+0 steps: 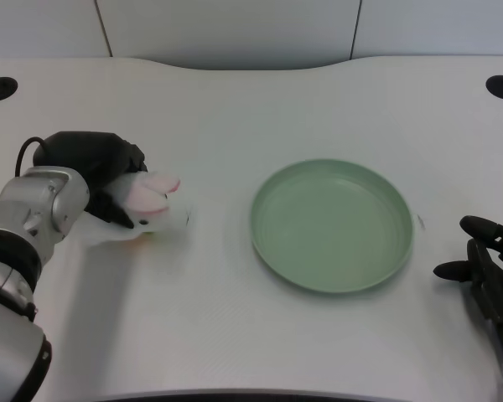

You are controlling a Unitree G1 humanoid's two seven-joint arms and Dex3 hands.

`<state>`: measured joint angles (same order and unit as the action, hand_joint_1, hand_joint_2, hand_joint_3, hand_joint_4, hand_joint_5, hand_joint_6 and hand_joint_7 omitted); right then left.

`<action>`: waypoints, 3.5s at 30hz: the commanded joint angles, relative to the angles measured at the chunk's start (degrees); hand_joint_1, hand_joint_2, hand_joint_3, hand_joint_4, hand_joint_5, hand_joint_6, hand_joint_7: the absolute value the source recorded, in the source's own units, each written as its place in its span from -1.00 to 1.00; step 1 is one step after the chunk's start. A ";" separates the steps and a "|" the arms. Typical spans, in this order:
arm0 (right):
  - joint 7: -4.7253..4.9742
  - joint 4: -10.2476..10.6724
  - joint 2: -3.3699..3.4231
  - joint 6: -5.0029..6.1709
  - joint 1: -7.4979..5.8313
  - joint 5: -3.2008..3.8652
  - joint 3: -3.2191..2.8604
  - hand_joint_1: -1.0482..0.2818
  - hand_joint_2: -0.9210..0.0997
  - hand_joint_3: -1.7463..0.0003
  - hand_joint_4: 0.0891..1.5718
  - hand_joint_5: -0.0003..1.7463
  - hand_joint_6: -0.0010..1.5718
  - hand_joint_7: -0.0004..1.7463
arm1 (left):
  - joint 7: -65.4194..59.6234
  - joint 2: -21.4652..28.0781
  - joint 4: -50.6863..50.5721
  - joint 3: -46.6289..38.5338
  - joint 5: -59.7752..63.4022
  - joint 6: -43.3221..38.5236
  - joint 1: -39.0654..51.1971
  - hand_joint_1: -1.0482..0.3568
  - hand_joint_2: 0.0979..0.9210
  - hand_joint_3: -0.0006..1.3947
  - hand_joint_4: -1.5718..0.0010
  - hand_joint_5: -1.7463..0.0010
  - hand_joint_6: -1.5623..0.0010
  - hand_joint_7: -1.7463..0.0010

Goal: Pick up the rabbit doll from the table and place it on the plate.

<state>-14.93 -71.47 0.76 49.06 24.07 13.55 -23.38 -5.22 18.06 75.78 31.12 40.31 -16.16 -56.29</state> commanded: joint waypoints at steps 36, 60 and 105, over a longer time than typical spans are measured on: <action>1.42 -0.41 3.48 0.12 1.85 2.28 -2.54 0.08 -1.00 0.73 0.08 0.27 0.20 -0.42 | 5.20 -21.65 -2.91 0.53 -2.33 1.99 -12.41 0.17 -0.15 0.22 0.16 -0.89 0.15 -0.96; 6.58 0.15 4.28 3.22 0.68 -0.53 -0.35 0.05 -1.00 0.79 0.15 0.38 0.16 -0.30 | 2.53 -28.82 -0.21 1.55 -2.39 1.82 -5.76 0.22 -0.38 0.48 0.18 -0.90 0.17 -1.00; 2.23 0.07 2.80 -0.24 1.86 1.95 -1.35 0.04 -1.00 0.73 0.10 0.28 0.10 -0.25 | 18.25 -8.01 -24.11 -15.97 -23.09 -8.01 7.49 -0.73 1.00 -0.53 0.63 0.85 0.67 0.91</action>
<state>-12.36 -71.58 4.18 48.64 25.79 14.75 -24.23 11.53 7.76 54.25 17.79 20.28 -23.31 -53.26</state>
